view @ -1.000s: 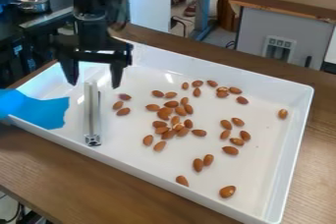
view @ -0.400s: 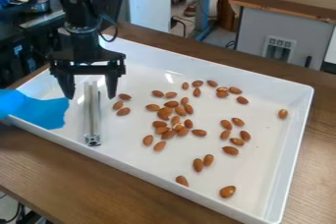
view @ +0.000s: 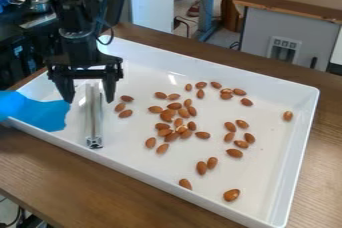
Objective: Sweep into pile
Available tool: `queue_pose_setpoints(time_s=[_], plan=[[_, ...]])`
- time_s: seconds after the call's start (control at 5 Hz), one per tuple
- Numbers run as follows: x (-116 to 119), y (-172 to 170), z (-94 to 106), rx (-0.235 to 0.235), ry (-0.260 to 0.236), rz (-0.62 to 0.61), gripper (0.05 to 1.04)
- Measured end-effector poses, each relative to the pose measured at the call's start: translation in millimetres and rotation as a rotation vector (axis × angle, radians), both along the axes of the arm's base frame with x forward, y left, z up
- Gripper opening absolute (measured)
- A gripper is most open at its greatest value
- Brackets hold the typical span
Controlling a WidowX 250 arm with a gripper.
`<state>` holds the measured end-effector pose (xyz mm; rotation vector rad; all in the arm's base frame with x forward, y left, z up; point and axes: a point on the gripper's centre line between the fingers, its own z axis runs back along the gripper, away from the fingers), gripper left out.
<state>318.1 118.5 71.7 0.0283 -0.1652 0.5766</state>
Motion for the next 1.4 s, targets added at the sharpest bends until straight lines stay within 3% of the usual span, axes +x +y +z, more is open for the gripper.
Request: queue_pose_setpoints(time_s=[0.4, 0.6, 0.8, 1.2, 1.4], plan=[[2.2, -13.8, -14.6, 0.031, -0.012, 0.027, 0.391], [4.9, -21.0, -15.8, 0.049, -0.019, 0.023, 0.379], [12.0, -35.7, -14.5, 0.033, 0.013, 0.051, 0.378], [43.6, -89.8, -14.1, 0.019, 0.074, 0.106, 0.378], [48.9, -118.3, -13.4, 0.021, 0.066, 0.105, 0.378]])
